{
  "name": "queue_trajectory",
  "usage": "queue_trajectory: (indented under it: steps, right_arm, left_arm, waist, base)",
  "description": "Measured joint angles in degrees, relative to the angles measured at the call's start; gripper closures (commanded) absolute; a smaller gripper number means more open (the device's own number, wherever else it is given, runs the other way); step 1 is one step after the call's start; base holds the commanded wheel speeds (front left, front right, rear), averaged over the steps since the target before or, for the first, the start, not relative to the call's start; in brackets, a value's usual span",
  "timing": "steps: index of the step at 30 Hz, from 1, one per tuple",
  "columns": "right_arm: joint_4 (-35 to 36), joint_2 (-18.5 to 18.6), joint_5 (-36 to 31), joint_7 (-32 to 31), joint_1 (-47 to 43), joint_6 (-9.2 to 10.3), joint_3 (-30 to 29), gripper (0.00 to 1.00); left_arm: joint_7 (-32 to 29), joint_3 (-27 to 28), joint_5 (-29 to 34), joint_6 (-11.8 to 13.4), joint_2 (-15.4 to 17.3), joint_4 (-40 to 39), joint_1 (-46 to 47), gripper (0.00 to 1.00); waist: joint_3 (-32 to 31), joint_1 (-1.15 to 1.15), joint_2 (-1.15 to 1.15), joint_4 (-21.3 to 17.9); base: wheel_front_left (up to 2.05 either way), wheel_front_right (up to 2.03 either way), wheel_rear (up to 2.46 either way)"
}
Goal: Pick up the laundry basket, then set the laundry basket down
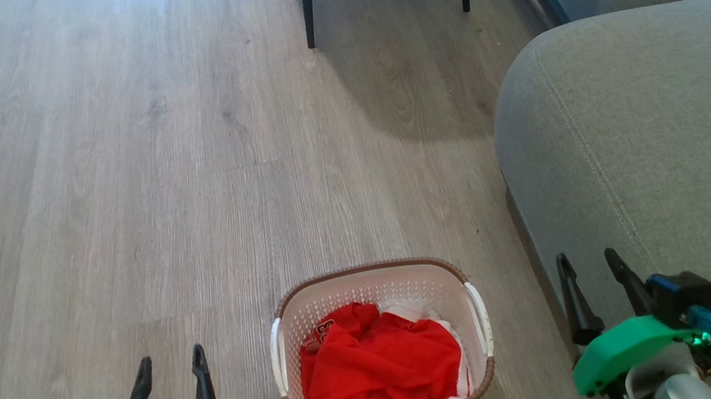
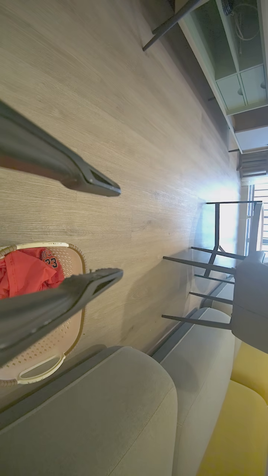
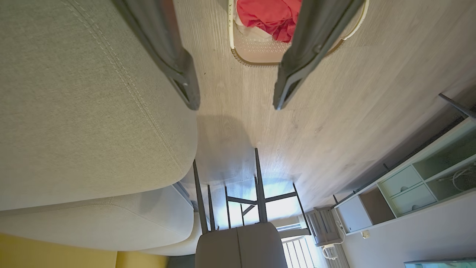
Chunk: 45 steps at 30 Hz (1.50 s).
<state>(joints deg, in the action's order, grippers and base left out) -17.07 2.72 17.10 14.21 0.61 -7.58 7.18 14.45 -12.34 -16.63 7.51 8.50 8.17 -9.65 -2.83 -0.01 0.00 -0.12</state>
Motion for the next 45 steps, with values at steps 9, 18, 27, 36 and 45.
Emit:
queue_trajectory:
  steps: [9,18,27,36,45]
  right_arm:
    - [1.01,-0.1,-0.51,-0.09,0.02,0.0,-0.07,0.0]
    - [1.08,-0.11,-1.0,-0.25,0.02,0.0,-0.52,0.0]
    - [1.08,-0.11,-1.0,-0.25,0.02,0.0,-0.9,0.0]
    - [-4.41,-0.4,-0.91,-0.26,-2.36,0.0,-0.98,1.0]
    - [-5.49,-0.42,3.91,-1.32,-4.01,0.0,-1.24,1.0]
  left_arm:
    - [0.0,0.7,1.08,-1.13,-0.85,0.03,0.01,0.0]
    - [0.0,1.94,1.85,-2.29,-1.62,0.0,0.01,0.0]
    - [0.0,3.43,2.13,-2.97,-2.27,-0.33,0.01,0.0]
    - [-0.27,3.43,2.49,-2.97,-2.96,5.32,-1.69,1.0]
    - [-1.6,3.71,-2.3,-3.53,-3.19,6.68,-2.81,1.0]
  waist:
    - [0.17,0.0,0.0,0.3]
    - [0.17,0.0,0.0,0.05]
    - [0.14,0.0,0.0,-0.2]
    - [0.22,0.01,0.0,-0.29]
    - [0.41,0.01,0.0,-0.26]
  base:
    - [0.0,0.0,0.0]
    - [0.0,0.0,0.0]
    - [0.0,0.0,0.0]
    - [0.0,0.0,0.0]
    - [0.0,0.0,0.0]
